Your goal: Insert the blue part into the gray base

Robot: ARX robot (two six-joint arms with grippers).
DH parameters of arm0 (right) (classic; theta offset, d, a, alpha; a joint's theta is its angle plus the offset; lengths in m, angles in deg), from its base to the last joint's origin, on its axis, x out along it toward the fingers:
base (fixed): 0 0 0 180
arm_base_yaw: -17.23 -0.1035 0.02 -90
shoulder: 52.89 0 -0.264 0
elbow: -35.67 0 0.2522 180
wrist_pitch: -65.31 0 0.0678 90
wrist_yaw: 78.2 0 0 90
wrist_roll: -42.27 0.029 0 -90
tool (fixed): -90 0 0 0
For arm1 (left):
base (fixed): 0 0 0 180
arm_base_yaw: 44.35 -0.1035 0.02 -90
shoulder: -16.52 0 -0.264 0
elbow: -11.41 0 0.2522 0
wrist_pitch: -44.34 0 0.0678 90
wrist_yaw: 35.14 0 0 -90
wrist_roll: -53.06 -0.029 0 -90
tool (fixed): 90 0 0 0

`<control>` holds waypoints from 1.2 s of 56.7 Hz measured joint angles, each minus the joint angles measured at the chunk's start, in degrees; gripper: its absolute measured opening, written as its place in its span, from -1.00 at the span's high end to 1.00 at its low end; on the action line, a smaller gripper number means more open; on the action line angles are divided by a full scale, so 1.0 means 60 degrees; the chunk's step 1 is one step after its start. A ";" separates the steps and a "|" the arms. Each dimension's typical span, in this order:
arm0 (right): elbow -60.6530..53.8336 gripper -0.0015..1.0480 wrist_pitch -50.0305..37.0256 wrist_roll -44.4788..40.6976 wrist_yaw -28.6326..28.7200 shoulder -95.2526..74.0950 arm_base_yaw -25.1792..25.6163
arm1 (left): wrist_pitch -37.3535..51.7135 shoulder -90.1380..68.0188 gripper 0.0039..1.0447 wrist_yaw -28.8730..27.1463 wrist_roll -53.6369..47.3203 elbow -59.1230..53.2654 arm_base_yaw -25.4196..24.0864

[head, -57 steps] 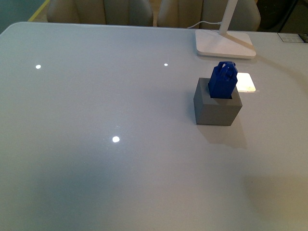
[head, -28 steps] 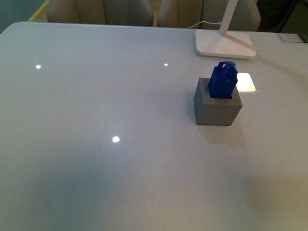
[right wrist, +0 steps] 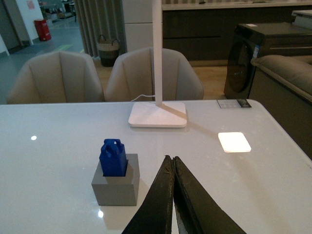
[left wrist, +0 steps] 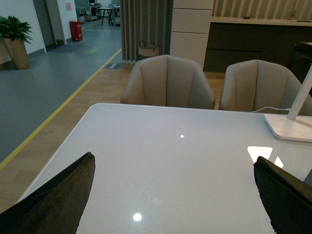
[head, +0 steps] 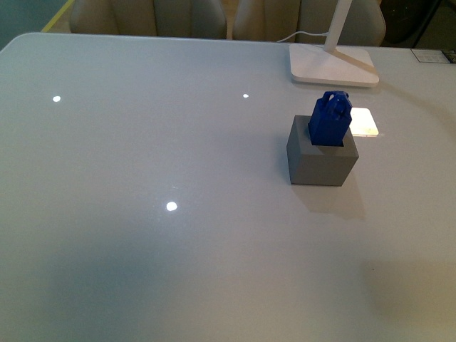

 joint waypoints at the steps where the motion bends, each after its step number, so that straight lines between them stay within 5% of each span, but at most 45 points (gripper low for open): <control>1: 0.0000 0.96 0.0233 0.0000 0.0000 0.0215 0.0000 | 0.0000 0.0000 -0.86 0.0000 0.0004 0.0000 0.0000; 5: 0.0000 0.96 0.1413 -0.0007 0.0007 0.1111 0.0004 | 0.0000 0.0000 -0.86 0.0000 0.0004 0.0000 0.0000; 17: 0.0000 0.94 0.1636 -0.0015 0.0007 0.1592 0.0000 | 0.0000 0.0000 -0.86 0.0000 0.0004 0.0000 0.0000; 47: 0.0000 -0.85 0.1647 -0.0015 0.0007 0.1603 0.0000 | 0.0000 0.0000 -0.86 0.0000 0.0004 0.0000 0.0000; 68: 0.0000 -0.83 0.1647 -0.0018 0.0007 0.1603 0.0000 | 0.0000 0.0000 -0.86 0.0000 0.0004 0.0000 0.0000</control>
